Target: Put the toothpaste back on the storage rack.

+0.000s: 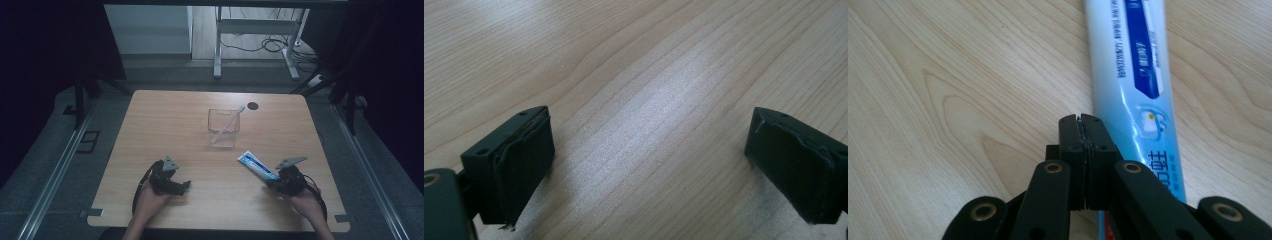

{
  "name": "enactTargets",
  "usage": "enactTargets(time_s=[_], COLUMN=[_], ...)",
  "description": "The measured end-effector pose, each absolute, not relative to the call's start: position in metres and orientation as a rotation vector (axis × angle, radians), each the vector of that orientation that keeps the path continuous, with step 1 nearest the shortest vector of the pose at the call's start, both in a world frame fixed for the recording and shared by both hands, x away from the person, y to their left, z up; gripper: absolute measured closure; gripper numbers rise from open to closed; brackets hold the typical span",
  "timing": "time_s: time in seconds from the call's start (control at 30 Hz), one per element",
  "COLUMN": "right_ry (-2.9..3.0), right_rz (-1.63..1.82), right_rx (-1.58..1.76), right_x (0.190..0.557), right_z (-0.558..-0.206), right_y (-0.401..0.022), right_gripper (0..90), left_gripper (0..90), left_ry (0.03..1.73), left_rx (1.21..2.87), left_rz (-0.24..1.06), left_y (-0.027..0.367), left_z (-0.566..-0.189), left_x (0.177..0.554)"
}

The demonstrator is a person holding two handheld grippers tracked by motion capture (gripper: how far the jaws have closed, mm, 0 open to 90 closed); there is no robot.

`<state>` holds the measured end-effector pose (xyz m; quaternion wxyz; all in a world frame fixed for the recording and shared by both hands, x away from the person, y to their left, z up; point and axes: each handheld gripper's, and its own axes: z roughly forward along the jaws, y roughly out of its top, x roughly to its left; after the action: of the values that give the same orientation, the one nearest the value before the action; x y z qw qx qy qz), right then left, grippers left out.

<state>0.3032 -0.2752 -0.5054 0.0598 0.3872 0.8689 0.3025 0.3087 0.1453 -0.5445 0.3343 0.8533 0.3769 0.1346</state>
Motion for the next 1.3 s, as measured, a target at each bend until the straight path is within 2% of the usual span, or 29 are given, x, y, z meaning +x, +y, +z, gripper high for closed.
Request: enactTargets(time_s=[0.17, 0.5, 0.83, 1.13, 1.3], right_ry=[2.624, 2.627, 2.616, 2.636, 2.660], right_rz=[0.906, 0.906, 0.809, 0.717, 0.680], right_rx=[1.181, 1.148, 1.100, 1.108, 1.117], right_x=[0.304, 0.302, 0.307, 0.316, 0.322], right_z=[-0.505, -0.496, -0.475, -0.474, -0.476], right_y=[-0.281, -0.277, -0.280, -0.284, -0.281], right_gripper=[87.1, 80.3, 69.8, 58.0, 54.3], left_gripper=[5.5, 5.5, 5.5, 5.5, 5.5], left_ry=[0.983, 0.984, 0.984, 0.984, 0.984], left_rx=[2.227, 2.226, 2.227, 2.227, 2.227], left_rz=[0.351, 0.351, 0.351, 0.351, 0.351], left_y=[0.145, 0.145, 0.145, 0.145, 0.145], left_z=[-0.544, -0.544, -0.544, -0.544, -0.544], left_x=[0.309, 0.309, 0.309, 0.309, 0.309])
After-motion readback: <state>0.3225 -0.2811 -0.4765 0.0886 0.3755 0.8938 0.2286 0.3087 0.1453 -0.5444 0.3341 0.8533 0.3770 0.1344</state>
